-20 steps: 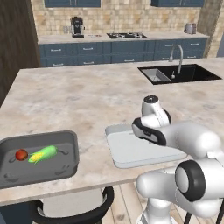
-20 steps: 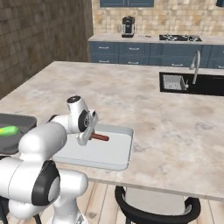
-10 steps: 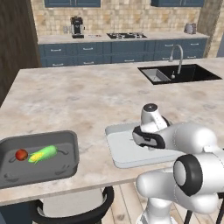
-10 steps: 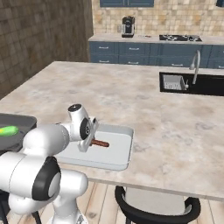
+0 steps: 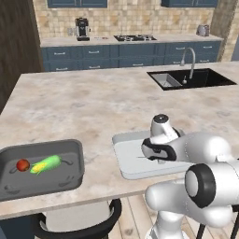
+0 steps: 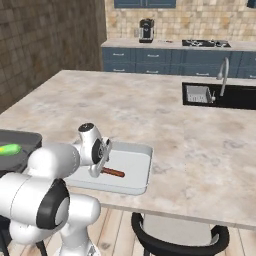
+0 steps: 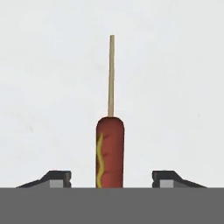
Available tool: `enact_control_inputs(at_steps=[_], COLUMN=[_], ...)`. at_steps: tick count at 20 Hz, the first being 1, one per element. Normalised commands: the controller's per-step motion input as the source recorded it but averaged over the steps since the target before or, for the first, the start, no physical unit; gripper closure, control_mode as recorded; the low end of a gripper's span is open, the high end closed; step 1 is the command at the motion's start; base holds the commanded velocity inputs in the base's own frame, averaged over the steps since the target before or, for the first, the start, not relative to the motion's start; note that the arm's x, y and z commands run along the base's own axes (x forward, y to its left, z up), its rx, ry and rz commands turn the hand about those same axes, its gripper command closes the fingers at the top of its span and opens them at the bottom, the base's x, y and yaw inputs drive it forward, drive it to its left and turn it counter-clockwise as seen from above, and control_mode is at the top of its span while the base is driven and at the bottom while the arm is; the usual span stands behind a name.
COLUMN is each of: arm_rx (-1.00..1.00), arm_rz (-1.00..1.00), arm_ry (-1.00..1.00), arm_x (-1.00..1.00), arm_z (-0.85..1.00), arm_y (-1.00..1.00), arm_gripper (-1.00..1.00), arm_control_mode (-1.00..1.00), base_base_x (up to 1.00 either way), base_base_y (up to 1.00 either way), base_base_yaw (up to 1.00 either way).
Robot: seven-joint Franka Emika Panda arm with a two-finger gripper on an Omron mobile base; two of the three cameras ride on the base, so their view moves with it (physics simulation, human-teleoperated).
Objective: Place the cold items (apple and corn) from the fridge in one tupperware on the dining counter. Place the warm items (hot dog and kebab skewer) in the stove area in another tupperware.
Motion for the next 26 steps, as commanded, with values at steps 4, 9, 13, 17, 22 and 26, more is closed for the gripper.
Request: enact_control_inputs(at_steps=[4, 9, 13, 17, 22, 26], arm_rx=[0.25, 0.32, 0.28, 0.2, 0.05, 0.01], arm_rz=[-0.09, -0.12, -0.29, -0.51, -0.65, -0.58], arm_ry=[-0.04, 0.0, 0.0, 0.0, 0.0, 0.0], arm_x=[-0.51, -0.56, -0.62, -0.79, -0.75, -0.64], arm_z=[0.3, 0.86, 0.81, 0.68, 0.54, 0.61], arm_y=[-0.06, -0.02, 0.05, 0.19, 0.25, 0.13], arm_gripper=[-1.0, -1.0, -1.0, -1.0, -1.0, -1.0], arm_control_mode=[-1.0, -1.0, -1.0, -1.0, -1.0, -1.0], base_base_x=[0.0, 0.0, 0.0, 0.0, 0.0, 0.0], base_base_y=[0.0, 0.0, 0.0, 0.0, 0.0, 0.0], base_base_yaw=[0.0, 0.0, 0.0, 0.0, 0.0, 0.0])
